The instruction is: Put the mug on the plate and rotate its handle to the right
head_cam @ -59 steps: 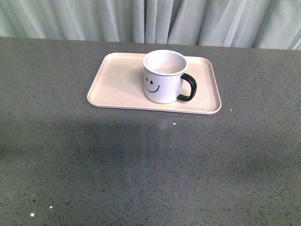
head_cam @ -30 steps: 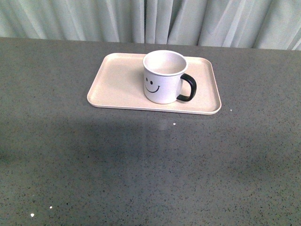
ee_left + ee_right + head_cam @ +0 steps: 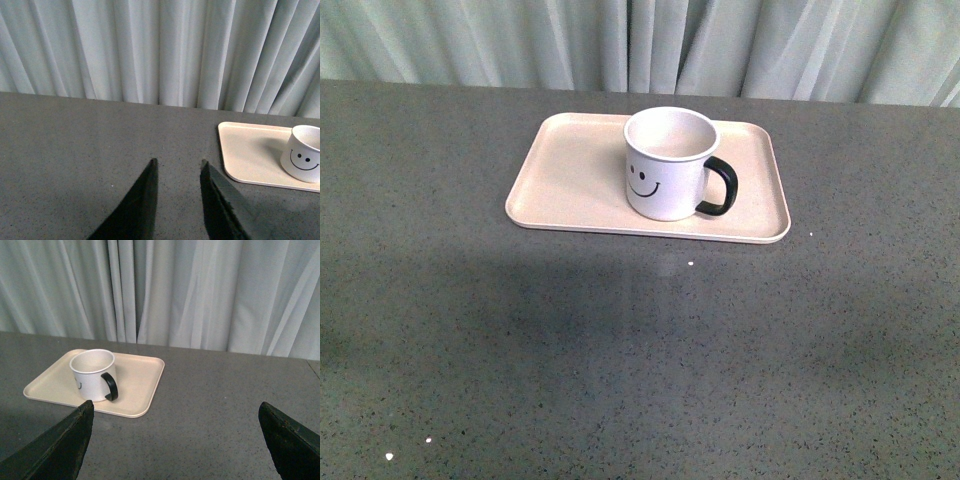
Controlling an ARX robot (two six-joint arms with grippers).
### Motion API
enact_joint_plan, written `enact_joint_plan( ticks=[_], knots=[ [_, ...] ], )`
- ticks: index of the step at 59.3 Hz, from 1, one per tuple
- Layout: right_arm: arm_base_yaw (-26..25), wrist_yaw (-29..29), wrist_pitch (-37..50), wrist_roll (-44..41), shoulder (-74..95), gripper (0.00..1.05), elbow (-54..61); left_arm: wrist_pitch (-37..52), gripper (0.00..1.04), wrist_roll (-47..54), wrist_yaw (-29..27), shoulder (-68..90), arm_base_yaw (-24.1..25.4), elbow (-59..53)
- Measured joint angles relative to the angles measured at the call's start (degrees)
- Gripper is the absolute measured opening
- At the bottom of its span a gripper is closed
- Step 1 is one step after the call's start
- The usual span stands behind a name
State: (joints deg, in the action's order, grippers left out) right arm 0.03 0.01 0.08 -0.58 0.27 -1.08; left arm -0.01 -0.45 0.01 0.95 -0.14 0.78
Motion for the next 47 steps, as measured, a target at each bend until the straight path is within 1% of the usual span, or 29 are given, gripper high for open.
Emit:
enact_joint_plan(
  ticks=[5,7,9,10,11,13,14,18,19,21,25,27,29,33,36,42,47],
  knots=[
    [-0.07,-0.39,-0.13,-0.02,0.13,0.96,-0.07,0.0,0.49,0.0,0.0,0.0,0.0,0.0],
    [-1.55,-5.4,-4.24,-0.98,2.38,0.96,-1.62,0.0,0.55,0.0,0.0,0.0,0.0,0.0],
    [-4.79,-13.42,-12.04,-2.71,8.74,0.96,-5.55,0.0,0.62,-0.02,-0.09,0.0,0.0,0.0],
    [-5.51,-15.23,-13.49,-3.23,10.82,0.96,-6.6,0.0,0.63,0.0,-0.07,0.0,0.0,0.0],
    [-6.78,-18.43,-15.12,-4.22,15.47,0.96,-8.63,0.0,0.67,0.0,0.0,0.0,0.02,0.0],
    [-7.89,-22.53,-13.77,-6.38,26.67,0.96,-13.22,0.0,0.76,0.0,0.0,0.0,0.0,0.0],
    [-7.91,-23.19,-12.24,-7.04,30.97,0.96,-15.23,0.0,0.79,0.0,0.02,0.0,0.0,0.0],
    [-6.88,-23.19,-6.58,-8.98,43.19,0.96,-21.86,0.0,0.9,0.0,0.0,0.0,0.0,0.0],
    [-6.27,-22.73,-4.83,-9.6,47.04,0.96,-24.13,0.0,0.94,0.0,-0.02,0.0,0.0,0.0],
    [-5.31,-21.22,-2.32,-10.08,52.85,0.96,-27.58,0.0,0.97,0.07,-0.02,0.0,0.0,0.0],
    [-3.32,-19.08,-0.13,-10.71,63.84,0.96,-34.42,0.0,0.95,0.07,0.0,0.0,0.0,0.0],
    [-1.86,-17.42,-0.04,-10.6,72.43,0.96,-40.22,0.0,0.95,0.09,0.0,0.0,0.0,0.0],
    [-0.72,-15.69,-0.11,-10.01,79.1,0.96,-44.94,0.0,0.95,0.09,0.0,0.0,0.0,0.0],
    [1.64,-14.29,-3.21,-7.41,93.02,0.96,-56.83,0.0,0.95,0.07,0.0,0.0,0.0,0.0],
    [3.32,-13.38,-5.31,-4.98,100.15,0.96,-64.08,0.0,0.95,0.09,0.0,0.0,0.0,0.0],
    [6.34,-13.05,-9.01,-0.15,109.2,0.96,-76.02,0.0,0.95,0.07,0.0,-0.02,0.0,0.0],
    [7.96,-11.96,-12.07,3.43,114.31,0.96,-82.93,0.0,0.95,0.09,0.0,-0.02,0.0,0.0]
  ],
)
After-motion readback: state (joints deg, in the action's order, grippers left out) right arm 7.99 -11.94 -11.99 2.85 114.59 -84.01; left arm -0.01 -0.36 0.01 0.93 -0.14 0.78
